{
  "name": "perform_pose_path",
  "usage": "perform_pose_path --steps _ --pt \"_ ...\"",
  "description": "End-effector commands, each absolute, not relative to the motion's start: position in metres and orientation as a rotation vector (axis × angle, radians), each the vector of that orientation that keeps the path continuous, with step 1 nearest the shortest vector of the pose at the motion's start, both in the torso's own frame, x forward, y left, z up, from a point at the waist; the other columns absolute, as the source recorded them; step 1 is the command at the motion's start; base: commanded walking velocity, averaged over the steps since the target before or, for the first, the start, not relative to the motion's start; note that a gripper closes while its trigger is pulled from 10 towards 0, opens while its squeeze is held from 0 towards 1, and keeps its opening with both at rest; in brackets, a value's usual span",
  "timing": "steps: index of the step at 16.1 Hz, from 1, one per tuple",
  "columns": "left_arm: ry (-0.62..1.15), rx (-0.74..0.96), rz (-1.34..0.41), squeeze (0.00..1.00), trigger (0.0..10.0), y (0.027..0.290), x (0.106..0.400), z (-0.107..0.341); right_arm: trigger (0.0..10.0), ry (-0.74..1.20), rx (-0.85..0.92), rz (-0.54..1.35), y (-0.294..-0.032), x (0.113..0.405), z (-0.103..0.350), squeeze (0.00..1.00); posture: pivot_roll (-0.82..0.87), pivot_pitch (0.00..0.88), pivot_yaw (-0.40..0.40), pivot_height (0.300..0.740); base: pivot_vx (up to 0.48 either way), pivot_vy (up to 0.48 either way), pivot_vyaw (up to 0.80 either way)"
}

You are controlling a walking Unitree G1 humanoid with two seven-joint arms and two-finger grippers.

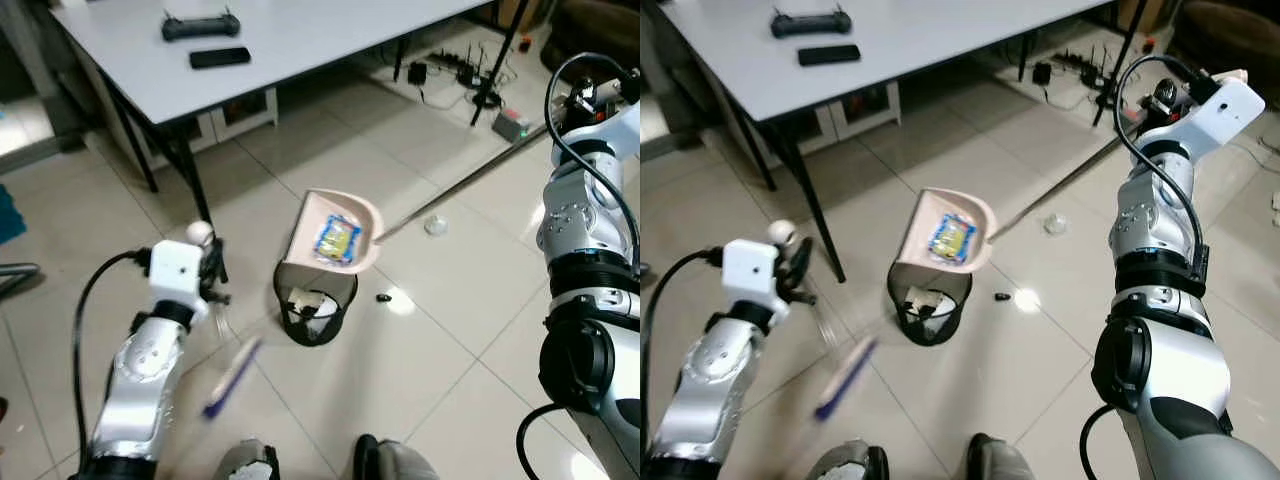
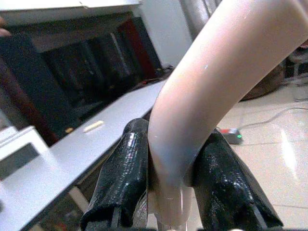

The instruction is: Sweep floor

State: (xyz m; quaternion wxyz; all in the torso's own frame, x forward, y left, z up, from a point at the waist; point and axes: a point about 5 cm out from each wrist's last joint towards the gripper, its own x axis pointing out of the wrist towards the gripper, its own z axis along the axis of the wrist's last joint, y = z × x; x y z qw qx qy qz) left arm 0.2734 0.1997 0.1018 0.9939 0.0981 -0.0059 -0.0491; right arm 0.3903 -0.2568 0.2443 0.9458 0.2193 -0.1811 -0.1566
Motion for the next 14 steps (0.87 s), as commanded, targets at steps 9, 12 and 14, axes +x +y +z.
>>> perform_pose_path --steps 9,12,14 --pt "-0.008 0.221 -0.109 0.0 10.0 0.199 0.271 0.098 10.0 -0.492 0.334 -0.138 -0.229 0.394 0.27 0.0 0.09 0.105 0.001 0.74 0.0 0.0 0.0" --pt "-0.002 0.224 -0.107 0.0 10.0 0.2 0.27 0.097 10.0 -0.512 0.338 -0.174 -0.229 0.393 0.27 0.0 0.09 0.11 0.001 0.74 0.0 0.0 0.0" --pt "0.001 0.225 -0.104 0.0 10.0 0.2 0.267 0.096 10.0 -0.535 0.32 -0.176 -0.228 0.393 0.27 0.0 0.1 0.115 0.0 0.74 0.0 0.0 0.0"
